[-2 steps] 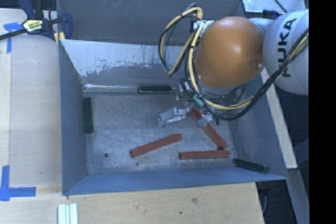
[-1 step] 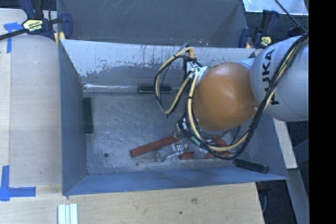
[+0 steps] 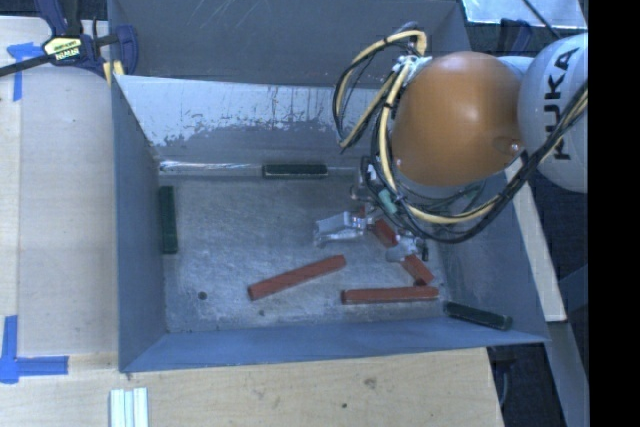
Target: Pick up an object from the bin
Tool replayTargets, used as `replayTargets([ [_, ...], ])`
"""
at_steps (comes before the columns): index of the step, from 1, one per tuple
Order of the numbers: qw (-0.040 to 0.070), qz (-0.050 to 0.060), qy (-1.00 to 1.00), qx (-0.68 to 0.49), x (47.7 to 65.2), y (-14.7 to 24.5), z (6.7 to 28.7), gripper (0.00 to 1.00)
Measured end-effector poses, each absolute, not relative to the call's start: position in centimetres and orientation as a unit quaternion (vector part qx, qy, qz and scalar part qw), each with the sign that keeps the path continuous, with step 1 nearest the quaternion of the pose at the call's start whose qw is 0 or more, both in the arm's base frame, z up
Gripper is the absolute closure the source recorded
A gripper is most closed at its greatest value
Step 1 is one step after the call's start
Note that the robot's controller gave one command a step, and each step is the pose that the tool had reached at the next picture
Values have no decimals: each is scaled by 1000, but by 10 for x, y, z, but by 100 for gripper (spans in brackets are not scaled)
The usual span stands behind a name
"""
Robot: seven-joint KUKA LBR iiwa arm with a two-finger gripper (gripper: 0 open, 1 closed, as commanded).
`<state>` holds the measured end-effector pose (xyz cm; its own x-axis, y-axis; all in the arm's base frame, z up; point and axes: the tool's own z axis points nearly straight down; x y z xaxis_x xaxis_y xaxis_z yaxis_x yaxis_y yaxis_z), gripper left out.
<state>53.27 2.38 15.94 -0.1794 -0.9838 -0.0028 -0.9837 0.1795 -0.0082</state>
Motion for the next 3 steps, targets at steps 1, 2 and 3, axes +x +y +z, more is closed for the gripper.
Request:
replayTargets([
  [1,-1,1,845,-535,491,27,114,0],
  [2,2,-1,879,-476,497,-10,138,0],
  [3,2,0,884,-468,509,47,69,0],
])
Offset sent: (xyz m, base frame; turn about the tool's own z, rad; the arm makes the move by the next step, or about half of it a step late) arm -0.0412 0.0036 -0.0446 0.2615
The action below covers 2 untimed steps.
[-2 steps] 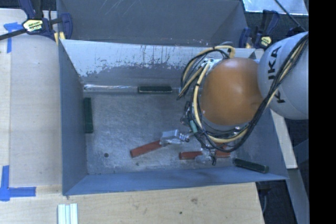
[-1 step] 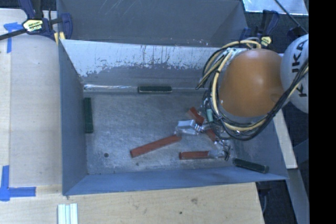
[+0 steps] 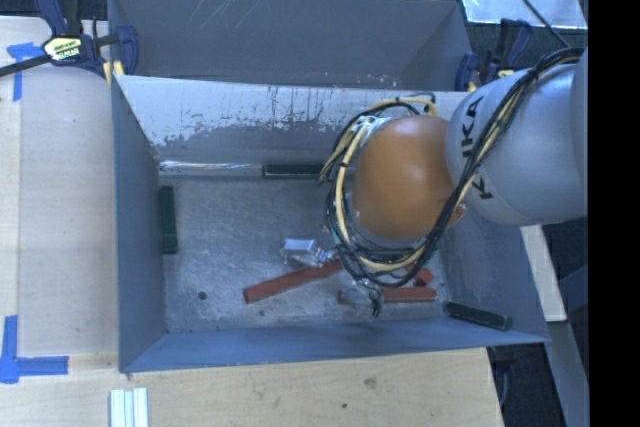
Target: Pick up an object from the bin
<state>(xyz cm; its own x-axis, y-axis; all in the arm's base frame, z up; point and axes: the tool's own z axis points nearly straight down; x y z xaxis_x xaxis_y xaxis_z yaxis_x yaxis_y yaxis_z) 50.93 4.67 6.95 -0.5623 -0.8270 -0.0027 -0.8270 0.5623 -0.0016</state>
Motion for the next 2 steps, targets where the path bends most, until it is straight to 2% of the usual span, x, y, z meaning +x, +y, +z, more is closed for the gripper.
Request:
replayTargets([
  [1,5,-1,884,-467,512,46,74,100],
  [2,2,0,884,-468,509,45,71,0],
])
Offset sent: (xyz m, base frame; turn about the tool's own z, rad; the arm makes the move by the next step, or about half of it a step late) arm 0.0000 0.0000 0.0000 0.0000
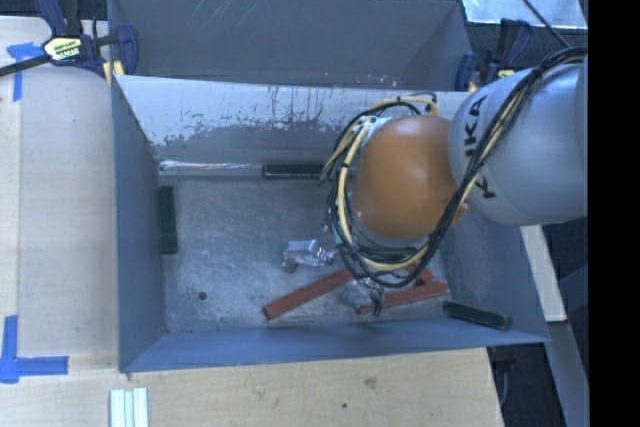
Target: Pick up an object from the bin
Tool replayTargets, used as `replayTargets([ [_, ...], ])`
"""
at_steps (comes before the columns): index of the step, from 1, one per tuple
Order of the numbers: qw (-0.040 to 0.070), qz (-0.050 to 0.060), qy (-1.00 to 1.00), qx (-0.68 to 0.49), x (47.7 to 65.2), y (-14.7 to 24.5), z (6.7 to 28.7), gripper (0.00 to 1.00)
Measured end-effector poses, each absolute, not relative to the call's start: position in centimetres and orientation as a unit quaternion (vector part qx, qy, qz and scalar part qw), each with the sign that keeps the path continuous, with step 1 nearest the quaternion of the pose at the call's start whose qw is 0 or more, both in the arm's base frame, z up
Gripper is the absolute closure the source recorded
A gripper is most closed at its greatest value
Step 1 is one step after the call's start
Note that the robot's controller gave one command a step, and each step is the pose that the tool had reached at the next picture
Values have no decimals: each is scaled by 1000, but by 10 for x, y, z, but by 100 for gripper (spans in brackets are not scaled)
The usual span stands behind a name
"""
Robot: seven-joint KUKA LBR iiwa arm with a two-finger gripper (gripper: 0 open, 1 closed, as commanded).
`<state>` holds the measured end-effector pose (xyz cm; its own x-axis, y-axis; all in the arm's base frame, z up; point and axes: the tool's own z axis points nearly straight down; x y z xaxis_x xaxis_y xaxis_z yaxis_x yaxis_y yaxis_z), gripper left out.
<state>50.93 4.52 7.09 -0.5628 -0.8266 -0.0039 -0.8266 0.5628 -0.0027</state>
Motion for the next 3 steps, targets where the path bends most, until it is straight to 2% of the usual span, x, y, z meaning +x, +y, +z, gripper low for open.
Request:
replayTargets([
  [1,2,0,884,-467,509,45,71,100],
  [2,4,-2,881,-472,493,16,191,100],
  [3,2,-2,671,-741,540,-7,257,100],
])
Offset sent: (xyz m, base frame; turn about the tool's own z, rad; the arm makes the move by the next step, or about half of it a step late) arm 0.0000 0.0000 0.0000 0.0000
